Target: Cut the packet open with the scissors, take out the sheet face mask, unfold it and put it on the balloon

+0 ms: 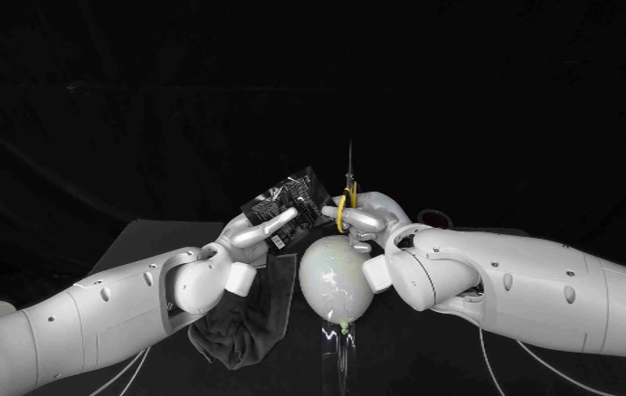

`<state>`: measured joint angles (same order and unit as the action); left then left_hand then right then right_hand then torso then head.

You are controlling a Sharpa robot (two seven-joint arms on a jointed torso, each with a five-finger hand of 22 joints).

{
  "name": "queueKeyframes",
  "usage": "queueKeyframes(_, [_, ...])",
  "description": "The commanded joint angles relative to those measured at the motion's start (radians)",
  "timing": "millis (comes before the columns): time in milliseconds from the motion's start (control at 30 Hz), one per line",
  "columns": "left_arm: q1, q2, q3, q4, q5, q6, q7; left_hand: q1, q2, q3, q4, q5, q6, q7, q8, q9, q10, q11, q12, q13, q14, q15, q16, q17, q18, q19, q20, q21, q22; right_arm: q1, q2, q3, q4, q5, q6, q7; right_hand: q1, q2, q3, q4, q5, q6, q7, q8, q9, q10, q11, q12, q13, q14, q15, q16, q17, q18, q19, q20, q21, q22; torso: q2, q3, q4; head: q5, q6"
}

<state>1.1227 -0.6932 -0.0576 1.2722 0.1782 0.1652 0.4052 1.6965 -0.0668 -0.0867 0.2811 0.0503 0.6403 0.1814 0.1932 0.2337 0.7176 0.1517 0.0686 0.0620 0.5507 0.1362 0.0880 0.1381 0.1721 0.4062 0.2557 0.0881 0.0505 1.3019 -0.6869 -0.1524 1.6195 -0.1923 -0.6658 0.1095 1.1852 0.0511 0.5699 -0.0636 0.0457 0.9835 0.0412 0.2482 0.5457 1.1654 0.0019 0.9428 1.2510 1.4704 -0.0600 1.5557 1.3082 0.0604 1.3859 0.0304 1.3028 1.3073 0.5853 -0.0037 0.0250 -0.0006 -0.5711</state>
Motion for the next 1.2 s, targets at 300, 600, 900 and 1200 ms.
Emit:
queueKeyframes(300, [0.000, 0.022, 0.004, -0.003, 0.061, -0.014, 0.048, 0.020, 0.050, 0.002, -0.012, -0.002, 0.080, 0.004, 0.033, 0.023, 0.095, 0.005, 0.012, 0.005, 0.065, 0.005, 0.021, 0.015, 0.012, 0.053, 0.004, 0.018, 0.004, -0.005, 0.009, 0.005, 0.013, -0.001, 0.015, 0.006, -0.001, 0.005, 0.009, 0.000, 0.003, 0.000, 0.003, 0.194, 0.311, 0.372, -0.034, 0.463, 0.180, 0.094, -0.028, 0.003, 0.234, 0.011, 0.000, -0.005, -0.006, 0.066, -0.002, -0.0010, 0.0004, -0.006, 0.006])
queueKeyframes(600, [0.001, 0.027, 0.006, -0.001, 0.074, -0.040, 0.067, 0.093, 0.204, 0.108, -0.001, -0.004, 0.253, -0.007, 0.109, 0.051, 0.317, 0.012, 0.064, 0.007, 0.330, 0.013, 0.117, 0.068, 0.012, 0.369, 0.034, 0.126, 0.042, -0.006, 0.013, 0.005, -0.004, 0.006, 0.013, -0.003, -0.001, 0.004, 0.014, -0.003, 0.003, -0.003, 0.003, 0.194, 0.314, 0.373, -0.034, 0.467, 0.184, 0.092, -0.028, 0.001, 0.228, 0.013, -0.007, -0.005, -0.016, 0.059, -0.001, -0.0016, 0.0023, -0.008, 0.007])
queueKeyframes(900, [0.001, 0.023, 0.007, 0.005, 0.056, -0.137, 0.063, 0.088, 0.193, 0.220, 0.007, -0.001, 0.300, -0.015, 0.152, 0.086, 0.462, -0.030, 0.040, 0.001, 0.464, -0.033, 0.161, 0.095, 0.012, 0.483, 0.004, 0.183, 0.057, -0.005, 0.004, 0.005, -0.018, 0.037, 0.013, 0.021, -0.016, 0.001, 0.023, 0.003, 0.003, -0.015, 0.008, 0.189, 0.319, 0.371, -0.030, 0.465, 0.185, 0.084, -0.025, -0.014, 0.192, 0.024, -0.037, -0.003, -0.062, 0.028, 0.000, -0.0004, 0.0010, -0.007, 0.004])
queueKeyframes(1200, [0.015, 0.017, 0.010, 0.022, 0.036, -0.209, 0.046, 0.063, 0.167, 0.271, 0.004, -0.001, 0.303, -0.017, 0.158, 0.098, 0.497, -0.036, 0.024, 0.001, 0.494, -0.042, 0.169, 0.103, 0.012, 0.505, -0.009, 0.199, 0.062, -0.002, -0.030, 0.005, -0.031, 0.065, 0.055, 0.063, -0.064, -0.042, -0.009, 0.044, 0.002, -0.061, 0.036, 0.083, 0.248, 0.308, -0.004, 0.262, 0.034, 0.048, -0.006, -0.079, 0.069, 0.048, -0.115, 0.011, -0.183, -0.053, -0.002, 0.0005, -0.0003, -0.011, 0.005])
